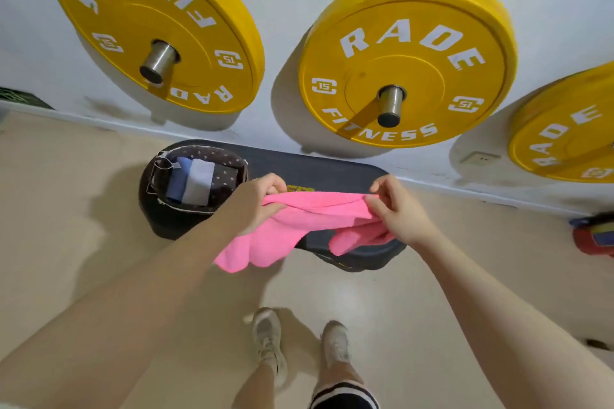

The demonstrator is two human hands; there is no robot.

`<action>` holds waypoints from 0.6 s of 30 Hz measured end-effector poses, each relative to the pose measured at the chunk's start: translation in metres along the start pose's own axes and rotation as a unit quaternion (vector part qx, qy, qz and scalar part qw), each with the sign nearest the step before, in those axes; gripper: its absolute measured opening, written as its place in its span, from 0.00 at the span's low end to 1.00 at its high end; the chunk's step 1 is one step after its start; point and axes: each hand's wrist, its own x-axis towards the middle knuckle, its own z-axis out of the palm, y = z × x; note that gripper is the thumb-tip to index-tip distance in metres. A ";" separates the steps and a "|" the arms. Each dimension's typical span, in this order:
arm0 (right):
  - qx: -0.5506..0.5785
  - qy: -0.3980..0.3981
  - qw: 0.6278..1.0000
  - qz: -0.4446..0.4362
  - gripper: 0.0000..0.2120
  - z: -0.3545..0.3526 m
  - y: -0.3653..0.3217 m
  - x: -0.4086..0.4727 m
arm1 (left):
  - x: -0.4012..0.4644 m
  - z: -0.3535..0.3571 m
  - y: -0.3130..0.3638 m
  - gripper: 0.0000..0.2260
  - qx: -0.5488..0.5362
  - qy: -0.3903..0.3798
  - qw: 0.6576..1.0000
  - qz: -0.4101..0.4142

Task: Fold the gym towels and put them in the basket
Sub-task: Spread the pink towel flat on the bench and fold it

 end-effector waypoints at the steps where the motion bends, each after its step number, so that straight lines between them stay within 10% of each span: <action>1: -0.031 -0.018 0.999 -0.016 0.05 0.001 0.005 0.005 | 0.008 0.001 -0.008 0.07 0.014 0.000 1.000 -0.019; 10: -0.176 0.014 0.981 0.076 0.05 0.023 0.097 0.052 | 0.071 0.060 -0.053 0.11 -0.011 -0.013 0.997 -0.081; 18: -0.103 -0.216 0.956 0.171 0.12 0.038 0.187 0.091 | 0.109 0.137 -0.111 0.19 0.088 -0.126 0.986 -0.069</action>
